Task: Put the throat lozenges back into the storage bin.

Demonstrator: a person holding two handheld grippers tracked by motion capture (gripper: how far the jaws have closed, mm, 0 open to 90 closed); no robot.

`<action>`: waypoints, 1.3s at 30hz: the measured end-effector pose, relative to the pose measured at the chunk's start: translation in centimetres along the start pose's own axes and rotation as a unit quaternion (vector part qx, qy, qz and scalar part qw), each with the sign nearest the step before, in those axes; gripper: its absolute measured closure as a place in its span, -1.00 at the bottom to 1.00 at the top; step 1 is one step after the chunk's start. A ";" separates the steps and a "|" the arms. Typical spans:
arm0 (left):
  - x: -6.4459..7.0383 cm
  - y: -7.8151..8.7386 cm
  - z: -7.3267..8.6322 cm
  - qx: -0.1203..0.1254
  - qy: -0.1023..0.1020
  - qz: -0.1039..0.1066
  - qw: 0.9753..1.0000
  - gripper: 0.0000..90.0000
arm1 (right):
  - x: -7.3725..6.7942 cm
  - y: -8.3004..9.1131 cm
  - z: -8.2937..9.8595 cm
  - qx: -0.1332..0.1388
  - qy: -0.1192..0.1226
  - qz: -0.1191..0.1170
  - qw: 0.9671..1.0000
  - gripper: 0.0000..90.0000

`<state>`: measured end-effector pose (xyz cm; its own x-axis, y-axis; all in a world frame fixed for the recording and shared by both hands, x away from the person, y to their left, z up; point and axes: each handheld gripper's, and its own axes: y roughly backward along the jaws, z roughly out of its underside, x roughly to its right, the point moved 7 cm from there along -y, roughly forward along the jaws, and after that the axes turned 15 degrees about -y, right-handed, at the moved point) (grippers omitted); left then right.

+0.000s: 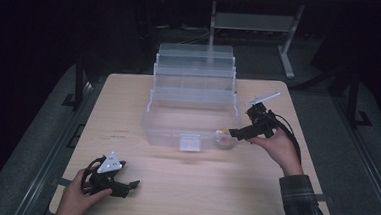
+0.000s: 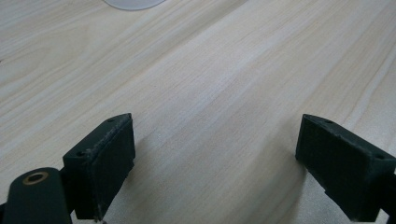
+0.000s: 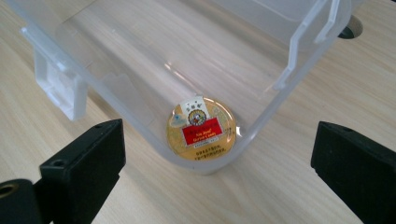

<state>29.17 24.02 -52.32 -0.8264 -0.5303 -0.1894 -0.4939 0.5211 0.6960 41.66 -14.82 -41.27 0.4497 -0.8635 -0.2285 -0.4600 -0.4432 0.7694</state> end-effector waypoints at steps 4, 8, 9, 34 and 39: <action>0.0 0.0 0.0 0.000 0.000 0.000 1.000 -0.75 | 0.4 0.3 0.8 0.003 -0.004 -0.001 1.000 -0.96; 0.0 0.0 0.0 0.000 0.000 0.000 1.000 -0.75 | 0.8 0.4 1.5 0.005 -0.007 0.000 1.000 -0.96; 0.0 0.0 0.0 0.000 0.000 0.000 1.000 -0.75 | 0.9 0.5 1.7 0.007 -0.005 0.000 1.000 -0.96; 0.0 0.0 0.0 -0.001 0.001 -0.001 1.000 -0.75 | 3.0 1.3 7.8 0.040 -0.030 -0.010 0.999 -0.96; 0.0 0.0 0.0 -0.001 0.001 -0.001 1.000 -0.75 | 3.1 1.3 8.6 0.041 -0.031 -0.011 0.999 -0.97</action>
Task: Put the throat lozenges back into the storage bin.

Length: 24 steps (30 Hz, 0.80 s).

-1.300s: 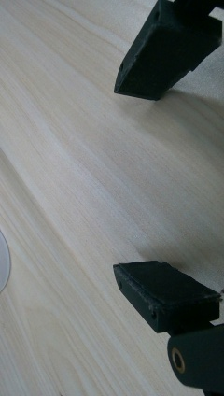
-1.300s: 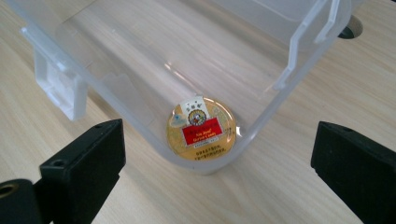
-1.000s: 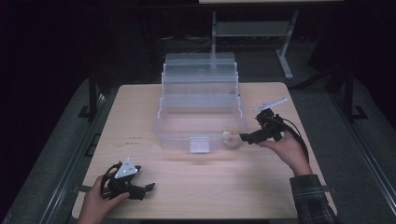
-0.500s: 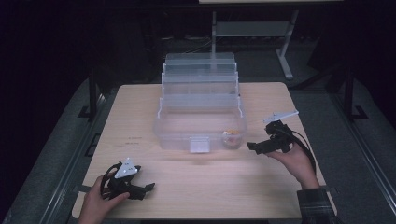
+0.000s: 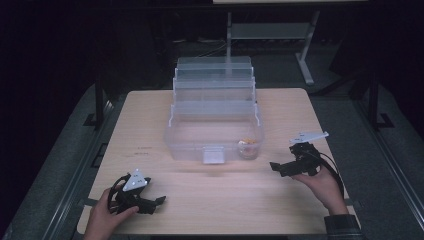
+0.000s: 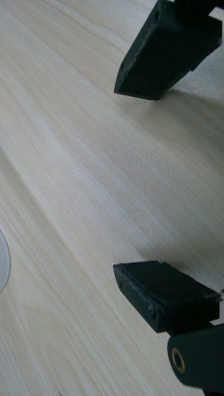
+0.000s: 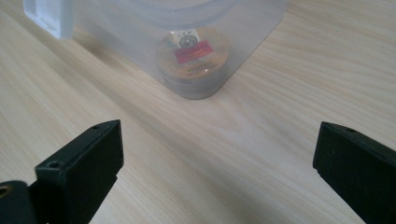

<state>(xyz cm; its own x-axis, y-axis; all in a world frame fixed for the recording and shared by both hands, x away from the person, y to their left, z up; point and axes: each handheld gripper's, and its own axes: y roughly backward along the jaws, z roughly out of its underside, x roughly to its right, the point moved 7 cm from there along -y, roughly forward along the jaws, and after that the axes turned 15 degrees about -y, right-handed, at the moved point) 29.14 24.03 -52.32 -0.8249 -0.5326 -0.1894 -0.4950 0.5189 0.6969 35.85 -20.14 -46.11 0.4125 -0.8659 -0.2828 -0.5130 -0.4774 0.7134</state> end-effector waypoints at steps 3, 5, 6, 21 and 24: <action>0.0 0.0 0.0 0.000 0.000 0.000 1.000 -0.75 | 0.3 -0.1 0.9 -0.001 0.001 0.002 1.000 -0.99; 0.0 0.0 0.0 0.000 0.000 0.000 1.000 -0.75 | 0.4 -0.1 1.4 -0.003 -0.001 0.005 1.000 -0.99; 0.0 0.0 0.0 0.000 0.000 0.000 1.000 -0.75 | 0.4 -0.1 1.4 -0.003 -0.001 0.005 1.000 -0.99; 0.0 0.0 0.0 -0.001 0.000 -0.001 1.000 -0.75 | 1.4 -0.4 4.7 0.013 -0.024 0.018 0.999 -0.99; 0.0 0.0 0.0 -0.001 0.000 -0.001 1.000 -0.75 | 1.5 -0.5 5.2 0.010 -0.022 0.022 0.999 -0.99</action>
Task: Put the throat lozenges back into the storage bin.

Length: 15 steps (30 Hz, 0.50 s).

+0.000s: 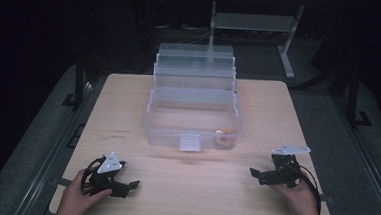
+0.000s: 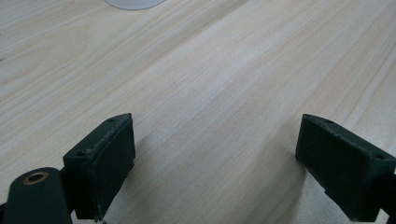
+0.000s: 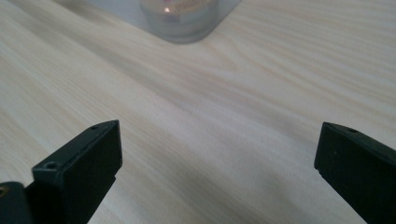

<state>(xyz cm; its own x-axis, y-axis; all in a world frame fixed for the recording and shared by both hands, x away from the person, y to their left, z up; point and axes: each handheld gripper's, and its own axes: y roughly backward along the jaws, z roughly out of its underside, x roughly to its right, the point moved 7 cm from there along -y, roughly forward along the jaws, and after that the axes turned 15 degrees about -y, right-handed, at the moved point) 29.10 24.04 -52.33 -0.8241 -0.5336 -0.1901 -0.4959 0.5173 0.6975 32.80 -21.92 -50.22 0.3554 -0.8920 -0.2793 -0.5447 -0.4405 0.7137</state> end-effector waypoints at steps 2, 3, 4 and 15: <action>0.0 0.0 0.0 0.000 0.000 0.000 1.000 -0.75 | 0.1 -0.2 0.7 -0.001 0.000 0.004 1.000 -0.99; 0.0 0.0 0.0 0.000 0.000 0.000 1.000 -0.75 | 0.1 -0.2 0.7 -0.001 0.000 0.004 1.000 -0.99; 0.0 0.0 0.0 0.000 0.000 0.000 1.000 -0.75 | 0.3 -0.3 1.2 -0.005 -0.005 0.004 1.000 -0.99; 0.0 0.0 0.0 0.000 0.001 -0.001 1.000 -0.75 | 1.4 -0.2 3.3 -0.013 -0.001 0.027 1.000 -0.99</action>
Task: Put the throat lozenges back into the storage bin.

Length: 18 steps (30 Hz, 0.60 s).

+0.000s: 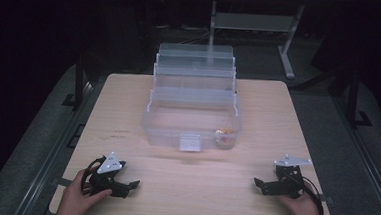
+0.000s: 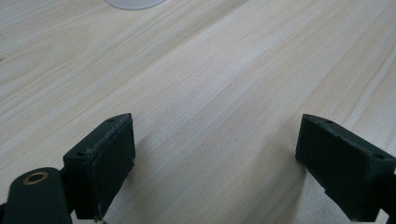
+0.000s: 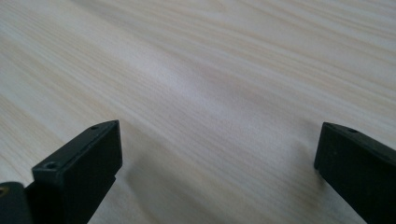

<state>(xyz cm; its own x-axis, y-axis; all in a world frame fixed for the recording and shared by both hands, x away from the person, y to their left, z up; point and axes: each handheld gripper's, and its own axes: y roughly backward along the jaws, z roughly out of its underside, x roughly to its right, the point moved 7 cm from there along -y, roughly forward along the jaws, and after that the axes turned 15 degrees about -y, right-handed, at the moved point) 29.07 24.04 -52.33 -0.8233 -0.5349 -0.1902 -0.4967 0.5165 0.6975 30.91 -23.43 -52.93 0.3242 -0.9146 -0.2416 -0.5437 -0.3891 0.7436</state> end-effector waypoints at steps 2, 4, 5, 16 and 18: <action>0.0 0.0 0.0 0.000 0.000 0.000 1.000 -0.75 | 0.1 0.0 0.2 0.006 0.001 0.002 1.000 -0.99; 0.0 0.0 0.0 0.000 0.000 0.000 1.000 -0.75 | 0.2 0.1 0.3 0.010 0.002 0.001 1.000 -0.99; 0.0 0.0 0.0 0.000 0.000 0.000 1.000 -0.75 | 0.2 0.1 0.3 0.013 0.005 0.002 1.000 -0.99; 0.0 0.0 0.0 0.000 0.000 -0.001 1.000 -0.75 | 0.3 0.0 0.5 0.025 0.015 0.007 1.000 -1.00; 0.0 0.0 0.0 0.000 0.000 -0.001 1.000 -0.75 | 0.3 0.0 0.5 0.025 0.015 0.007 1.000 -1.00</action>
